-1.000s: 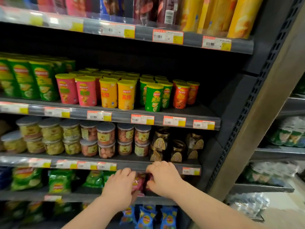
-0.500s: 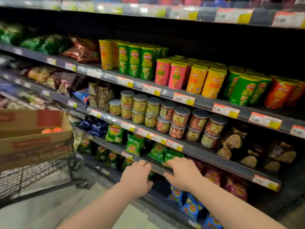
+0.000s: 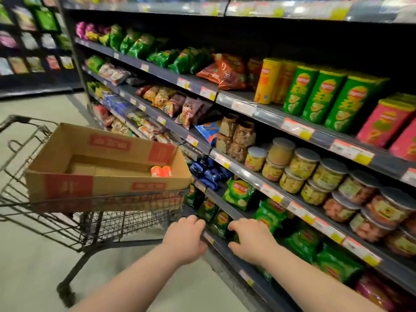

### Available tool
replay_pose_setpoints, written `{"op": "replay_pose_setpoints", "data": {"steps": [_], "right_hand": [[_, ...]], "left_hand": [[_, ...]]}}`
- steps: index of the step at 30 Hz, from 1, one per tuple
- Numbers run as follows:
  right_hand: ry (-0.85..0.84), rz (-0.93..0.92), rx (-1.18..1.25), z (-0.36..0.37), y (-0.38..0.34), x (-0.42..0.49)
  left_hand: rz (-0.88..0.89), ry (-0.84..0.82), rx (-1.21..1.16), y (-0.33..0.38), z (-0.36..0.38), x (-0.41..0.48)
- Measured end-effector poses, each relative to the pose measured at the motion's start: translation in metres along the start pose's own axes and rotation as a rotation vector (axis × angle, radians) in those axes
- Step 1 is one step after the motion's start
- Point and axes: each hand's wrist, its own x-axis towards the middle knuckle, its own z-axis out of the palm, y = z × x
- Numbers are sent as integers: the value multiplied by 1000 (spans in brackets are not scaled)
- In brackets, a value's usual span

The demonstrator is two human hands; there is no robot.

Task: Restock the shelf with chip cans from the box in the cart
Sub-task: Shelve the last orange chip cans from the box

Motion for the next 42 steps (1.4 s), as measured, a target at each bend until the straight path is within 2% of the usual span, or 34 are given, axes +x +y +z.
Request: {"op": "replay_pose_setpoints", "data": {"steps": [7, 14, 20, 32, 42], "right_hand": [[-61, -59, -3, -1, -55, 71], [-106, -91, -13, 1, -64, 134], [-142, -202, -16, -10, -77, 215], [-221, -266, 4, -45, -40, 380], [-345, -273, -17, -31, -53, 471]], "left_hand": [[-96, -24, -26, -85, 0, 14], [-152, -38, -92, -122, 4, 37], [-283, -32, -97, -169, -9, 76], [-405, -86, -108, -214, -39, 216], [-469, -173, -176, -267, -23, 269]]}}
